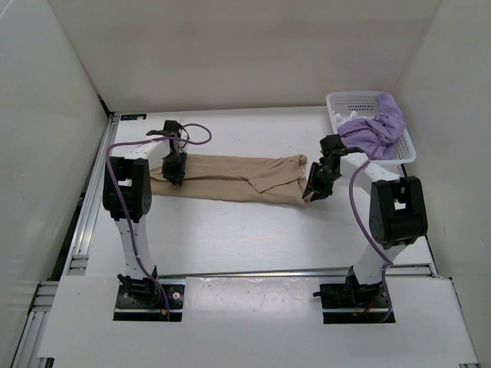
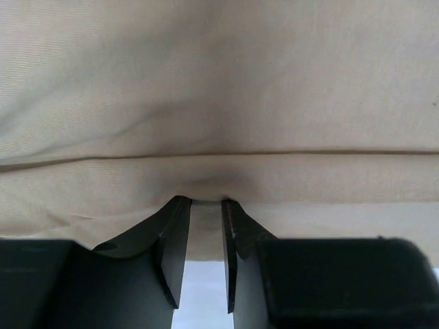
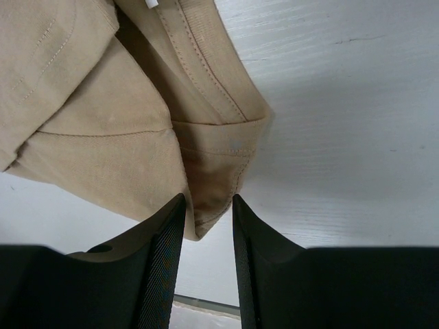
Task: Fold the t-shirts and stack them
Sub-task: Fold the other side of the tshirt into a rectangle
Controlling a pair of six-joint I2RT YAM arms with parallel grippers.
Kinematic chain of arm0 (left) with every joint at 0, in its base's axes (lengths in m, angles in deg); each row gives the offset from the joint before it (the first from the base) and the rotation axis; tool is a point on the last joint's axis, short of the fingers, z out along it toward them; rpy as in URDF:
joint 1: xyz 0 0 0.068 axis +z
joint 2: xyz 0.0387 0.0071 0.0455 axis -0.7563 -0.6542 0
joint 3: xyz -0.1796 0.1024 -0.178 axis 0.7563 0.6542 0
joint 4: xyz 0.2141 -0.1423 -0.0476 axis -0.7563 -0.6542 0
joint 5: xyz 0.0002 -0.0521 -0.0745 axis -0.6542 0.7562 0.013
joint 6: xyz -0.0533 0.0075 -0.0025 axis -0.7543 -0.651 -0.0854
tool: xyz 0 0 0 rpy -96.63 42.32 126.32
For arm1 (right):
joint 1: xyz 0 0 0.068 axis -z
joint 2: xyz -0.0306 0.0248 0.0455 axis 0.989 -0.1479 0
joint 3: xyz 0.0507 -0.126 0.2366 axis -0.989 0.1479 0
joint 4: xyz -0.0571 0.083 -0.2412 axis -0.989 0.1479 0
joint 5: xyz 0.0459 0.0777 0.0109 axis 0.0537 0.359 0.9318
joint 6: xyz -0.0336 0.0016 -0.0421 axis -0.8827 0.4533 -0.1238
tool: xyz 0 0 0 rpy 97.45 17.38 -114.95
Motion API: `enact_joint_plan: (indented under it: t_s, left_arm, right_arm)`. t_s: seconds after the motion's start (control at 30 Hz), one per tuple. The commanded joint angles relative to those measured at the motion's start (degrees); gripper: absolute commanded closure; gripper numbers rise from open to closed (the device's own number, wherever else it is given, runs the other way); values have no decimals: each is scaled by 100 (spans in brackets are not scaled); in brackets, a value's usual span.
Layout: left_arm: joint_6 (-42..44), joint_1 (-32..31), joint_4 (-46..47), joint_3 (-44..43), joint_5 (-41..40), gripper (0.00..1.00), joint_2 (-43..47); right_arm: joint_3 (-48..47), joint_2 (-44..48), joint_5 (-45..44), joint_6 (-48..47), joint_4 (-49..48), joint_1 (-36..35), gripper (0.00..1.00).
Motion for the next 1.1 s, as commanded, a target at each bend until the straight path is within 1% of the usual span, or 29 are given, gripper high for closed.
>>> enact_joint_plan:
  t_s: [0.0,0.03,0.27,0.3,0.37,0.4,0.43,0.63,0.7,0.73,0.77,0.8,0.83,0.9,0.93,1.0,1.07]
  left_arm:
    - [-1,-22,77,-150,-231,64,-88]
    - [-1,-22,77,-281,-283,60,-88]
    - [-1,136,77,-651,-284,51,-141]
    - [-1,197,77,-721,-284,44,-193]
    - [-1,259,77,-870,-354,38,-254]
    - [-1,320,77,-923,-450,38,-333]
    - [-1,381,77,-924,-529,34,-334]
    - [-1,610,77,-1451,-889,23,-510]
    - [-1,864,77,-1565,-943,20,-510]
    - [-1,952,77,-1653,-943,20,-458]
    - [-1,1153,25,-1653,-743,18,-370]
    - [-1,1260,-80,-1723,-610,17,-300]
    - [-1,1356,-133,-1724,-487,17,-151]
    - [-1,1654,-300,-1585,-188,15,-10]
    - [-1,1743,-475,-1496,-118,15,113]
    - [-1,1997,-538,-1224,23,14,237]
    - [-1,2139,-538,-723,24,14,368]
  right_arm:
    - [91,179,-106,-65,10,-21,62]
    - [91,179,-106,-65,10,-21,62]
    - [144,179,-159,-65,10,-21,62]
    - [144,179,-159,-65,10,-21,62]
    - [196,179,-159,-65,10,-21,62]
    - [197,179,-211,-65,10,-21,62]
    - [197,179,-212,-65,10,-21,62]
    - [197,302,-212,-118,10,-21,60]
    - [197,381,-265,-118,10,-21,59]
    - [197,442,-265,-118,10,-21,59]
    - [197,512,-265,-118,10,-21,59]
    - [197,513,-265,-170,10,-21,58]
    - [197,591,-265,-171,10,-21,49]
    - [197,680,-116,-171,10,-21,41]
    - [275,758,-46,-171,10,-21,35]
    - [416,829,121,-48,-156,-21,32]
    - [521,829,490,145,-341,-21,31]
